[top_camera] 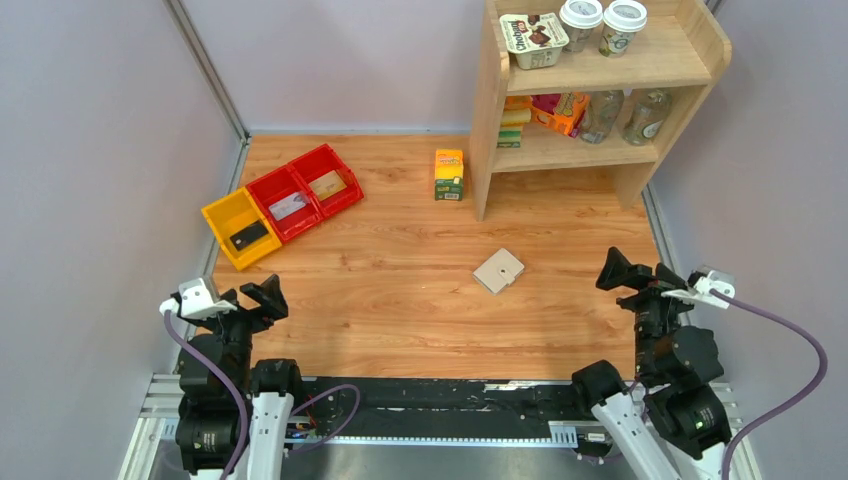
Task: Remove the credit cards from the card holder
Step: Move the card holder to the center of the board.
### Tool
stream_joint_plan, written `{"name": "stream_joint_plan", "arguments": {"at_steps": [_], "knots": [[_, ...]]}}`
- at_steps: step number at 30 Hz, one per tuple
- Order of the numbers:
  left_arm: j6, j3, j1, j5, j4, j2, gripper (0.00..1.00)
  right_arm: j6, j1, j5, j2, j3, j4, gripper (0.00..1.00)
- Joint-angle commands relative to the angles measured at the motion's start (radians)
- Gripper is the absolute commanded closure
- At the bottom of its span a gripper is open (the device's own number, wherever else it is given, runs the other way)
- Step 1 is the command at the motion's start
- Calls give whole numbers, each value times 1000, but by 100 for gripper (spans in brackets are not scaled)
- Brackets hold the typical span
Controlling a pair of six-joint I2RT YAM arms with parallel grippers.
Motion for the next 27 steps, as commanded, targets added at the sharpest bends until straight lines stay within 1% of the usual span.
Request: {"name": "stream_joint_plan", "arguments": {"at_steps": [1, 3, 6, 11, 13, 15, 17, 20, 21, 22, 23, 24, 25, 26, 27], "knots": [[19, -12, -9, -6, 38, -44, 6, 82, 4, 109, 88, 63, -83, 0], [17, -14, -9, -9, 38, -44, 6, 120, 4, 95, 151, 88, -117, 0], [19, -20, -8, -22, 40, -44, 6, 144, 4, 8, 251, 117, -129, 0], [17, -26, -11, -29, 41, -43, 6, 205, 4, -118, 510, 183, -187, 0], [17, -29, -12, -29, 45, -43, 6, 271, 4, -135, 634, 213, -216, 0], [19, -32, -14, -28, 46, -35, 6, 375, 4, -115, 738, 237, -258, 0], [20, -32, -14, -22, 49, -17, 6, 427, 1, -153, 835, 234, -263, 0], [17, -22, -15, 20, 52, 90, 6, 449, -2, -227, 926, 182, -205, 0], [13, -14, -15, 33, 49, 123, 6, 437, -2, -291, 943, 145, -147, 0], [10, -9, -15, 70, 48, 193, 6, 435, -3, -316, 953, 111, -101, 0], [2, 3, -15, 86, 37, 227, 6, 444, -5, -331, 961, 79, -51, 0], [1, 12, -15, 124, 32, 311, 6, 447, -6, -357, 966, 50, -10, 0], [-3, 40, -15, 142, 11, 348, 6, 440, -6, -386, 967, 31, 19, 0], [-4, 50, -15, 174, 2, 429, 6, 435, -6, -416, 970, 17, 47, 0], [-6, 70, -15, 197, -12, 462, 7, 441, -10, -431, 973, 2, 68, 0]]}}
